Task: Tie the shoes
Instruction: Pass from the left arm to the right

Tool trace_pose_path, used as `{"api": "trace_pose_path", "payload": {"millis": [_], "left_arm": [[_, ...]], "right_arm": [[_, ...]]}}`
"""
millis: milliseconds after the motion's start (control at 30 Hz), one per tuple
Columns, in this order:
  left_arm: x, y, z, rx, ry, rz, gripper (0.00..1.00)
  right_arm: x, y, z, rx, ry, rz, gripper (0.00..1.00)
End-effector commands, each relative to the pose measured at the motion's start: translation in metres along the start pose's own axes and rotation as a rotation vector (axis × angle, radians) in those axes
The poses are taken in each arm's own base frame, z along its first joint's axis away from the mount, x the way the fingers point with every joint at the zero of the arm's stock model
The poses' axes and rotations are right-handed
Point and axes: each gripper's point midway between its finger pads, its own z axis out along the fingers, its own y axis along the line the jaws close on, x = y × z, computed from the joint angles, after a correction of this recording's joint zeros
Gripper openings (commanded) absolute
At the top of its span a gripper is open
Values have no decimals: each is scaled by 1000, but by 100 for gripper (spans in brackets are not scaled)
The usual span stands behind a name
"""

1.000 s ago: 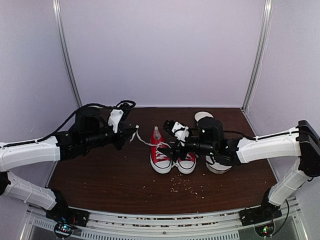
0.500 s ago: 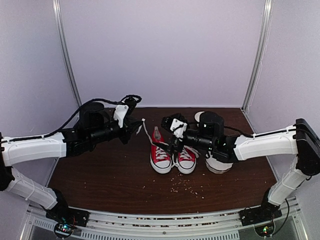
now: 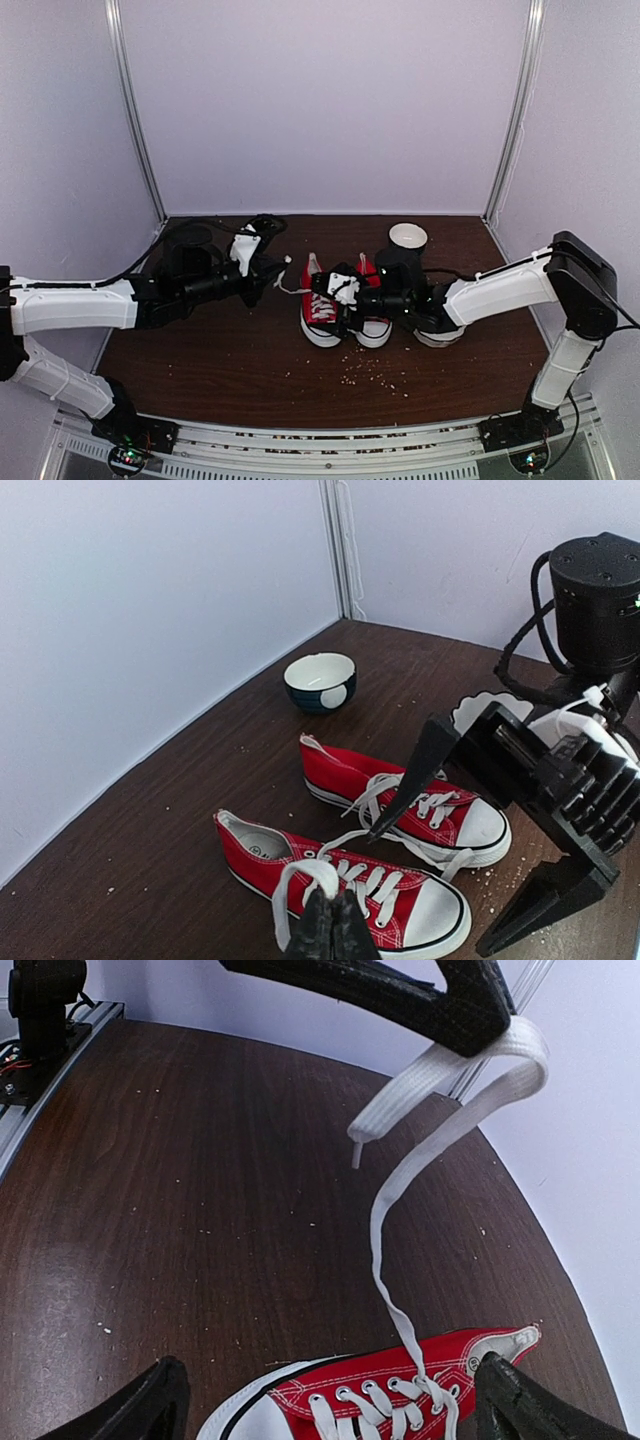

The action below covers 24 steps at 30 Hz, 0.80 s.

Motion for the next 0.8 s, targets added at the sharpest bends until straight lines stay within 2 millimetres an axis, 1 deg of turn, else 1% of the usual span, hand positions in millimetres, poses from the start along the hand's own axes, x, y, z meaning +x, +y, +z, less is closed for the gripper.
{"api": "trace_pose_path", "payload": {"millis": [0,100,233,300,367,433,467,533,600,633,767], "left_arm": [[-22,-2,-8,3,-98,17,0],[-30,0,-18,-19,-131,30,0],[-32,2,-23,-36,-144,40,0],[-33,0,-23,-27,-148,44,0],[-36,-4,-24,-7,-158,49,0],[-39,-8,-27,8,-173,52,0],[-41,-8,-28,11,-180,54,0],[-42,-9,-29,16,-186,55,0],[-42,-9,-28,18,-186,57,0],[-42,-10,-28,21,-188,57,0],[-43,-12,-28,32,-196,60,0]], "right_arm": [[-18,-9,-4,0,-22,-21,99],[-29,-8,-9,-16,-52,-27,98],[-27,-6,-4,-45,-37,-18,96],[-25,-10,0,-34,-25,-1,94],[-28,-17,5,-21,-5,14,91],[-29,-23,12,-27,25,20,85],[-28,-25,15,-30,44,19,81],[-24,-28,20,-34,75,17,69],[-19,-30,24,-44,90,21,60],[-16,-31,26,-49,93,28,57],[-6,-36,36,-68,122,52,50]]}}
